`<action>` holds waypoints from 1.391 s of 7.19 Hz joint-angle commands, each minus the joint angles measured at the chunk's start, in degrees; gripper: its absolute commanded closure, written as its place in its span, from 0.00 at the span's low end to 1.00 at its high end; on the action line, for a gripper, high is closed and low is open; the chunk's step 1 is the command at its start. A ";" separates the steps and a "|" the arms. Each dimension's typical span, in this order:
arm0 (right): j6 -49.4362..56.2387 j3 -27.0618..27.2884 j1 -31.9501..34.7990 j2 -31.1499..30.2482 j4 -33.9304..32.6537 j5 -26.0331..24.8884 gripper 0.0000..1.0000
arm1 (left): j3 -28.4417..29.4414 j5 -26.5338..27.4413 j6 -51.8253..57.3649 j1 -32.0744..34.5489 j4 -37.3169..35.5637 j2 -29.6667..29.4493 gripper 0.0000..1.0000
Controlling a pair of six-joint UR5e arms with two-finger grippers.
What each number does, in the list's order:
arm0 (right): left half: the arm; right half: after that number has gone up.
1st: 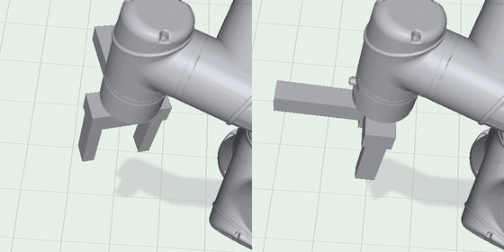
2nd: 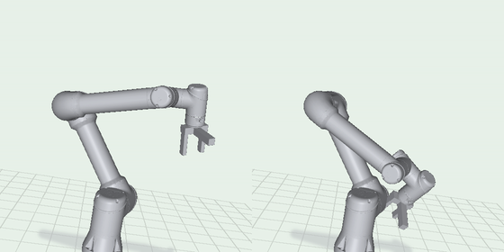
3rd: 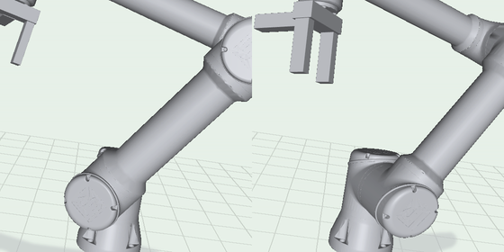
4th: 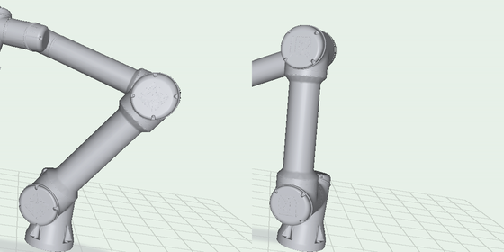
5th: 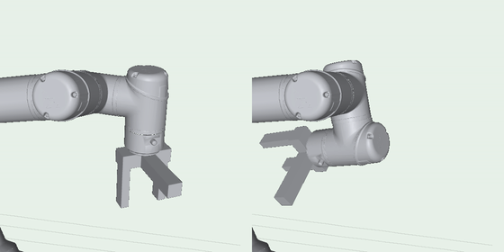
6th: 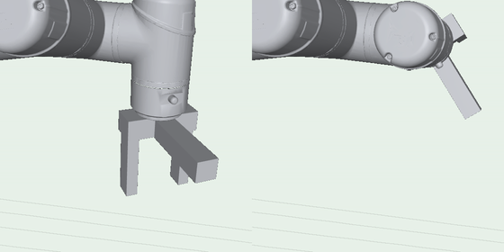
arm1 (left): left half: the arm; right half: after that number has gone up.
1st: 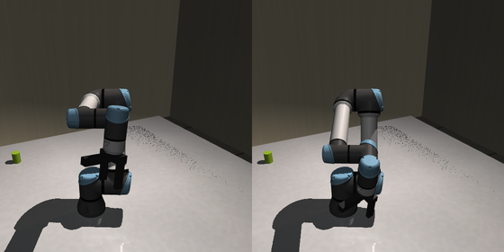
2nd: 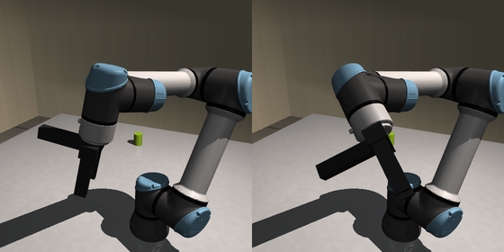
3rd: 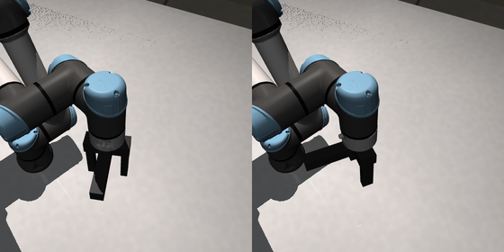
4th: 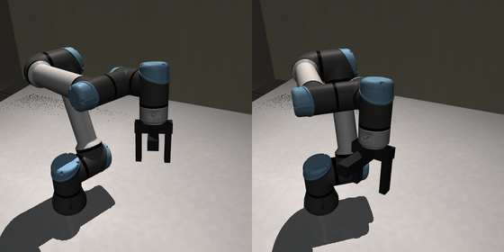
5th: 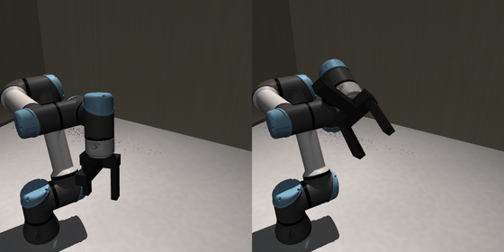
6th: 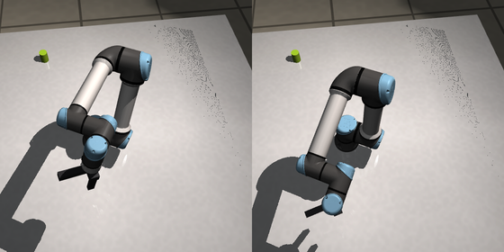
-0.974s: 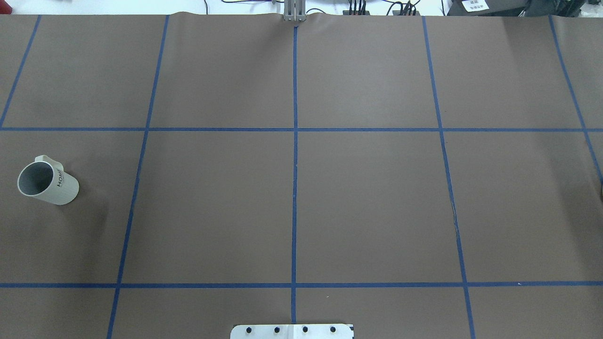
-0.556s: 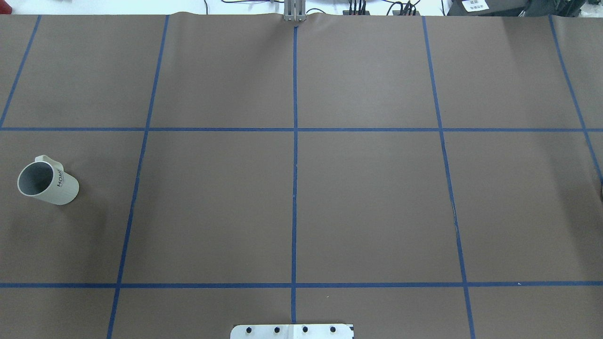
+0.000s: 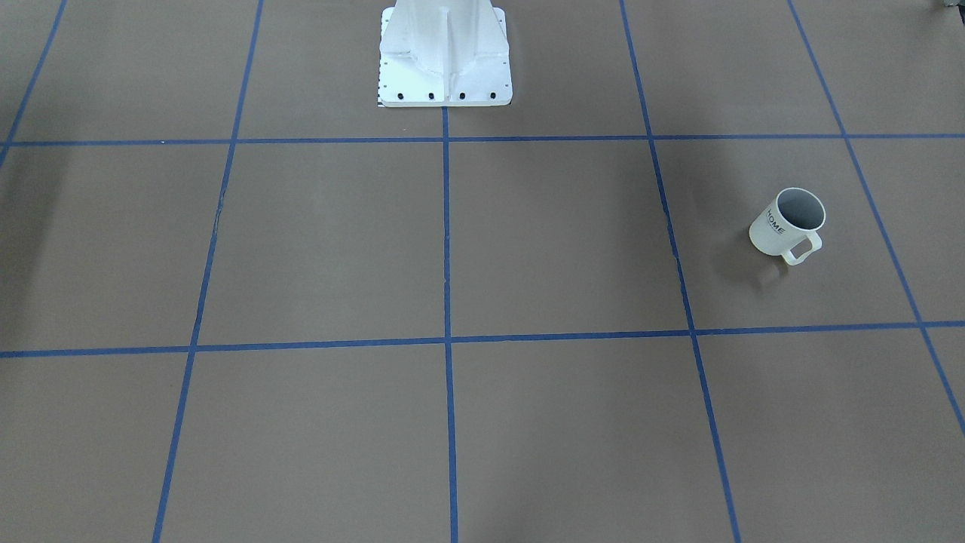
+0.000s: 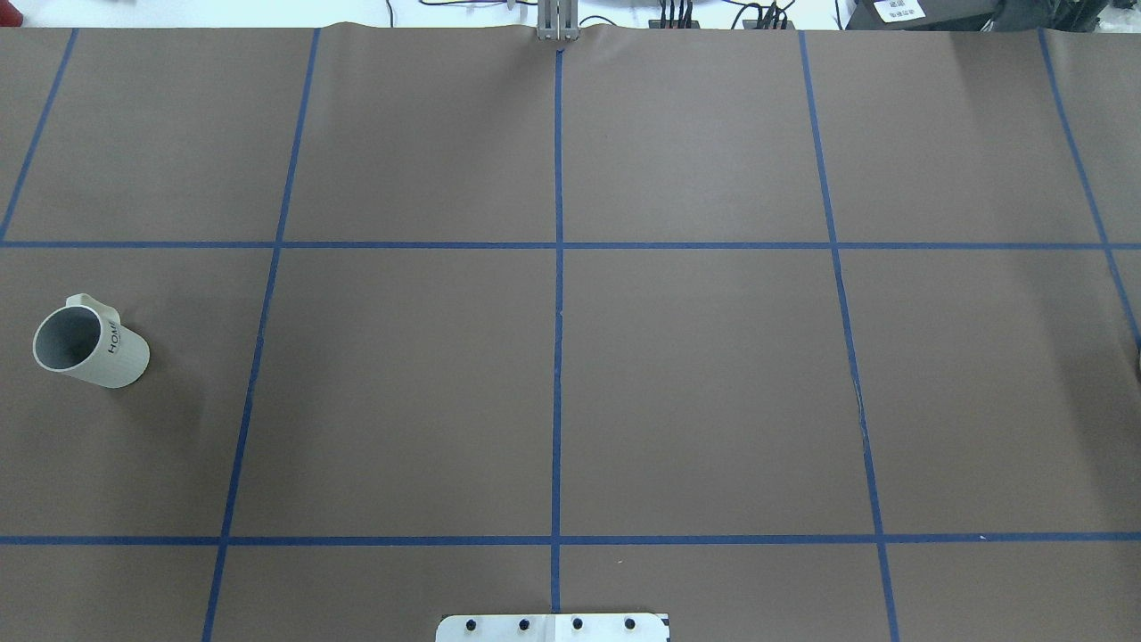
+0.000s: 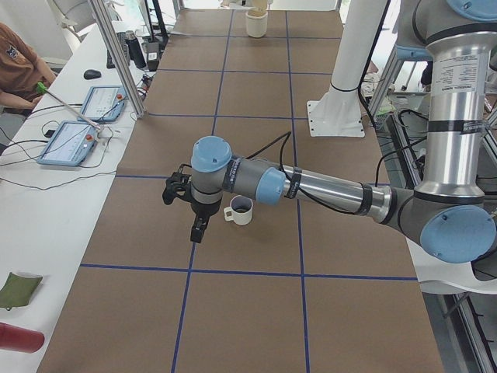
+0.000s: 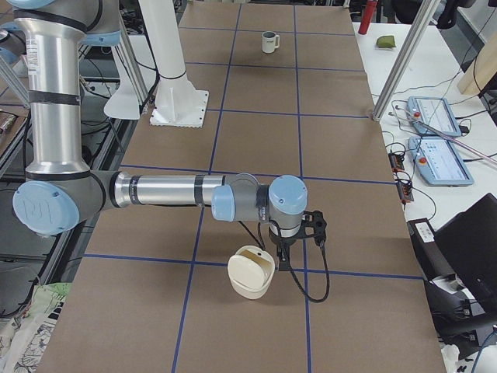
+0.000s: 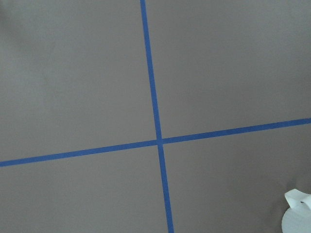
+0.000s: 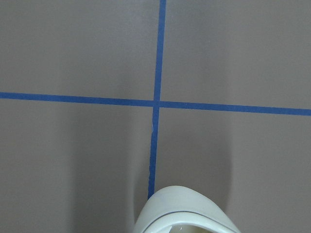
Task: Left arm hands cup to right arm to dump lemon
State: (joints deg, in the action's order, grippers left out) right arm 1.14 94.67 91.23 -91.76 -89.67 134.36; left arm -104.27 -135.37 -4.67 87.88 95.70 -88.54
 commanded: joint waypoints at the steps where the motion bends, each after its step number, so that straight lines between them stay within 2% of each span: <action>1: 0.00 0.51 0.00 0.09 0.02 0.02 0.00 | -1.80 -4.30 -14.29 -5.31 3.50 1.52 0.00; 3: 0.09 0.60 0.00 0.18 0.11 -0.15 0.00 | -3.04 0.77 -31.62 -13.04 17.88 8.27 0.00; 5: 0.09 0.60 0.00 0.09 0.02 -0.15 0.00 | -2.87 7.20 -41.34 -21.92 24.60 10.93 0.00; 7: 0.00 0.69 0.00 0.09 0.11 0.02 0.00 | -1.91 11.34 -44.27 -25.90 25.50 10.67 0.00; 10: 0.00 1.22 -0.09 0.61 1.15 0.29 0.00 | 1.33 12.67 -45.51 -30.65 25.51 8.05 0.03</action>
State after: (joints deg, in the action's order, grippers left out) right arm 1.07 95.88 91.21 -91.46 -89.39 134.57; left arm -104.59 -123.05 -49.71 59.15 121.17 -79.08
